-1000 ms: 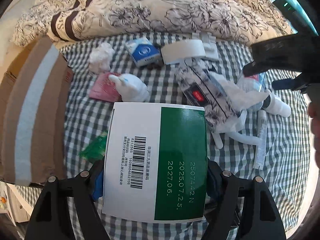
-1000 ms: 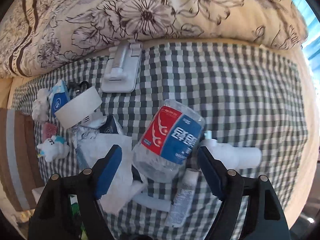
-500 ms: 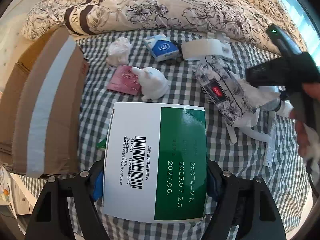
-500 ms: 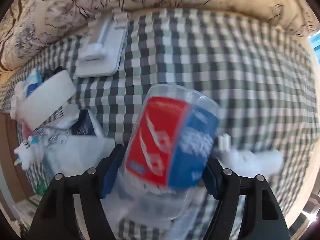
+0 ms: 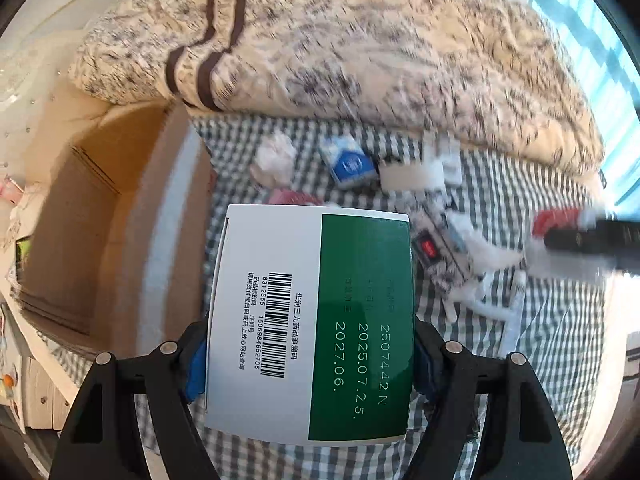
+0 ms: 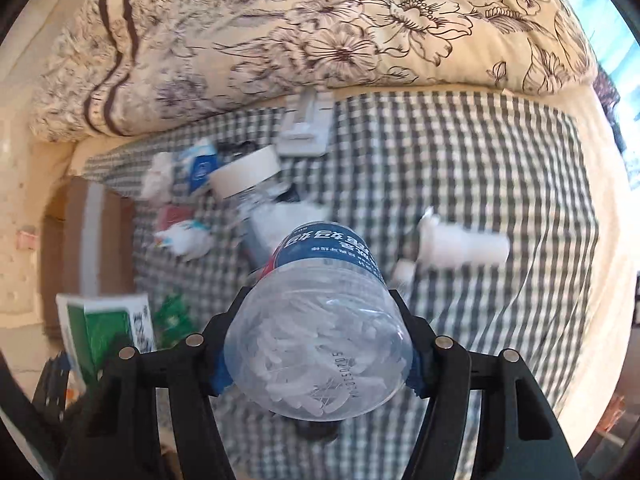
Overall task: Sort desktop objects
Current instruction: 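Carry the green-and-white box with left tool and bottle with right tool into cardboard box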
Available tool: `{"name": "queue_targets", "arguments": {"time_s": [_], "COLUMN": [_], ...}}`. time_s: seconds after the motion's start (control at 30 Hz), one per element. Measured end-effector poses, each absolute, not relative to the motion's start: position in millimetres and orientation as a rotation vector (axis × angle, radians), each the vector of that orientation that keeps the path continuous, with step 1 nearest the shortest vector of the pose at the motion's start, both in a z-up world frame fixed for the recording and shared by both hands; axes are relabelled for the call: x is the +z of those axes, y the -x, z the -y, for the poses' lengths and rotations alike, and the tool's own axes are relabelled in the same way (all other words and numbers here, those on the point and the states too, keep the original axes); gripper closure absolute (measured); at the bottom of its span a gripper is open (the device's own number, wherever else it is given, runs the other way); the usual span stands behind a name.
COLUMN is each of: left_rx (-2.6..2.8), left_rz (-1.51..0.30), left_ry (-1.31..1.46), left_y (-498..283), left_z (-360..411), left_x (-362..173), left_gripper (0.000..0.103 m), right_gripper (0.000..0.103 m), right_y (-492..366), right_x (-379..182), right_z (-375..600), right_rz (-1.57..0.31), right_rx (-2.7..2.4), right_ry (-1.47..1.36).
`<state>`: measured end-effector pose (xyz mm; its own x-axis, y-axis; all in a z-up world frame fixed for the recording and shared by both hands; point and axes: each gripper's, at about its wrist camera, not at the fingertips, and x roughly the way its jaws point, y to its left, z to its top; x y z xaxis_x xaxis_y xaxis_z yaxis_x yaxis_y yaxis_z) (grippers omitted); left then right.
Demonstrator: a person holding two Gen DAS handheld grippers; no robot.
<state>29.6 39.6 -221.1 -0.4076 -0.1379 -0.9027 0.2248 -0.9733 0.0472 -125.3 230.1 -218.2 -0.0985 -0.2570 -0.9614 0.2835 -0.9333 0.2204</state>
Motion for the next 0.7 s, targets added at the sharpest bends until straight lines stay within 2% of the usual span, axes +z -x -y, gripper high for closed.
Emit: {"name": "queue_targets", "arguments": {"time_s": [0.3, 0.43, 0.6, 0.7], "left_rx": [-2.531, -2.542, -2.480, -2.452], "left_rz": [-0.196, -0.144, -0.165, -0.143], "left_ry": [-1.404, -1.377, -1.362, -1.423], "left_y": [-41, -39, -39, -37], "left_z": [47, 102, 171, 203], "left_x": [-124, -98, -100, -127], "left_gripper": [0.024, 0.024, 0.024, 0.024], "right_gripper": [0.040, 0.040, 0.040, 0.040], "right_y": [69, 40, 7, -10], "right_x": [-124, -96, -116, -142], "right_z": [-142, -69, 8, 40], "right_rz": [0.052, 0.062, 0.061, 0.047], "right_rx": [-2.062, -2.048, -2.000, -1.965], "right_ry": [-1.643, -1.542, -1.564, -1.609]}}
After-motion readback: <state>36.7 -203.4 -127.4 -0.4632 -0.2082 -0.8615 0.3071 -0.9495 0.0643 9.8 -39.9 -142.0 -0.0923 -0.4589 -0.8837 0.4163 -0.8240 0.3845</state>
